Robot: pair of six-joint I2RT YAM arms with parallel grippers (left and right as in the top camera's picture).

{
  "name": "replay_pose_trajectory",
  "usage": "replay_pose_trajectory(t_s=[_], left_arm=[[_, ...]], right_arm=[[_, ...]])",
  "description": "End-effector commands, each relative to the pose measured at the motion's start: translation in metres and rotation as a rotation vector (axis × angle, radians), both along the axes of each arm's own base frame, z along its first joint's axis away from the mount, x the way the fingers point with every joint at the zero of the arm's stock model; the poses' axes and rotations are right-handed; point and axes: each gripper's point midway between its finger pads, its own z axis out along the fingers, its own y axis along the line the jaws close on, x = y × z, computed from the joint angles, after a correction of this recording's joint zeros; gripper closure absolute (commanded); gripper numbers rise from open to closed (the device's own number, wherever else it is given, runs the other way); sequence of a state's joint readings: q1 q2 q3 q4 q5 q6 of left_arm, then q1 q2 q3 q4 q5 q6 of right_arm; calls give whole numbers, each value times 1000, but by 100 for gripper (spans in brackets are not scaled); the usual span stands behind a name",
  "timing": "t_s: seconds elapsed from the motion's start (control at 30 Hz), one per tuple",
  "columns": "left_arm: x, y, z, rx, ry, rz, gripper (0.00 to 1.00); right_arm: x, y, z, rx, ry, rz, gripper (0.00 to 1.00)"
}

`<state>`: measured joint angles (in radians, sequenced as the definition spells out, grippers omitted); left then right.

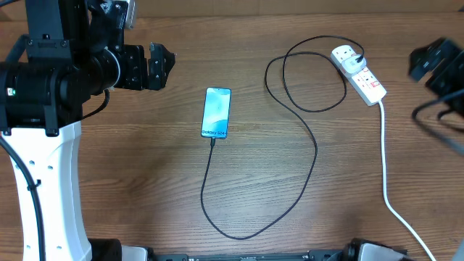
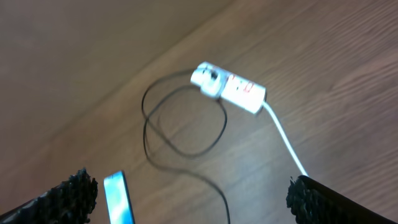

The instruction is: Plug charger to phone and switch on socket

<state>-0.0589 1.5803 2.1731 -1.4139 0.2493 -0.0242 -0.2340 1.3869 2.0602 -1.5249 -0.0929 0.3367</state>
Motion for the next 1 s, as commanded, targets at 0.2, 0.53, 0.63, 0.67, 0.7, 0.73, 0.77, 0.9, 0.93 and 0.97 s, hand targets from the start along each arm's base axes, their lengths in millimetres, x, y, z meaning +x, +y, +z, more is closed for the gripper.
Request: replay_pose_trajectory(t_s=[0.2,0.53,0.63,0.67,0.7,0.73,0.77,0.9,0.93,0.97], left_arm=[[1,-2,0,0,-2,1,1],[1,-2,0,0,-1,1,1],[1,-2,0,0,-2,1,0],[1,-2,0,0,-1,1,0],[1,-2,0,0,-1,1,0],[1,-2,0,0,-1,1,1],[1,-2,0,0,-1,1,1],[1,-2,0,0,-2,1,1],[1,-2,0,0,-1,1,1],[1,-2,0,0,-2,1,0]], right_arm=[[-57,40,-40,11,114,88,0],[-70,41,-70,34,271,88,0],[-68,41,-73,37,284,87,0],[-67,41,-74,37,289,87,0],[-66,40,-75,38,292,87,0],[-65,40,-76,38,299,88,0],[-64,40,-77,39,303,87,0],[-60,40,-82,42,327,87,0],[-61,40,-83,44,336,87,0],[-61,40,-84,44,342,87,0]])
